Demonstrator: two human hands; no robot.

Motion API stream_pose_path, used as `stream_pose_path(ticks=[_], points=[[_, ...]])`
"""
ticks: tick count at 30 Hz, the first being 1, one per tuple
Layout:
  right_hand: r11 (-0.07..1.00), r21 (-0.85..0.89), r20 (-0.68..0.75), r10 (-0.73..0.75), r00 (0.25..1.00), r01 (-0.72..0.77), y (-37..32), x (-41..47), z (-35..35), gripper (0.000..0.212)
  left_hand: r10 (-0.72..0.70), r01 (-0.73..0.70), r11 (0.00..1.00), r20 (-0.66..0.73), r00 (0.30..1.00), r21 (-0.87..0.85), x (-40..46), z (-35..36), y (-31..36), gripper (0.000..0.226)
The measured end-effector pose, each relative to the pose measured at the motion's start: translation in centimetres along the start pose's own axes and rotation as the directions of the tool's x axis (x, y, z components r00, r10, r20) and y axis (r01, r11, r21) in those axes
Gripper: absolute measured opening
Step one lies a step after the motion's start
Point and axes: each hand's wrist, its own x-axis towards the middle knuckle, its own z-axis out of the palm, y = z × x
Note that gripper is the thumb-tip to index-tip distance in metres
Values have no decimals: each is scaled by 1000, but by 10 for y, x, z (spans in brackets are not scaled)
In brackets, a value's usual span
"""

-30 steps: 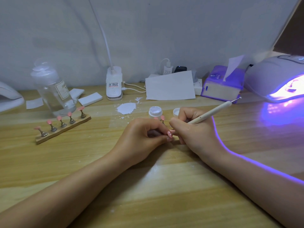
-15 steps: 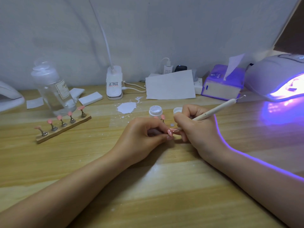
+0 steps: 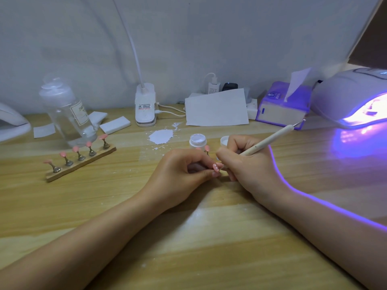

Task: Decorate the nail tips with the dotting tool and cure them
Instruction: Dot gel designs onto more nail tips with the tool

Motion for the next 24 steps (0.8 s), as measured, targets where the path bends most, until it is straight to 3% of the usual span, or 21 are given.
stream_pose_path(ticks=[24], points=[[1000,-21,-27,-21,999,20,2,0,1,44,12,-11,999,-11,1000,44,1,0,-2,30]])
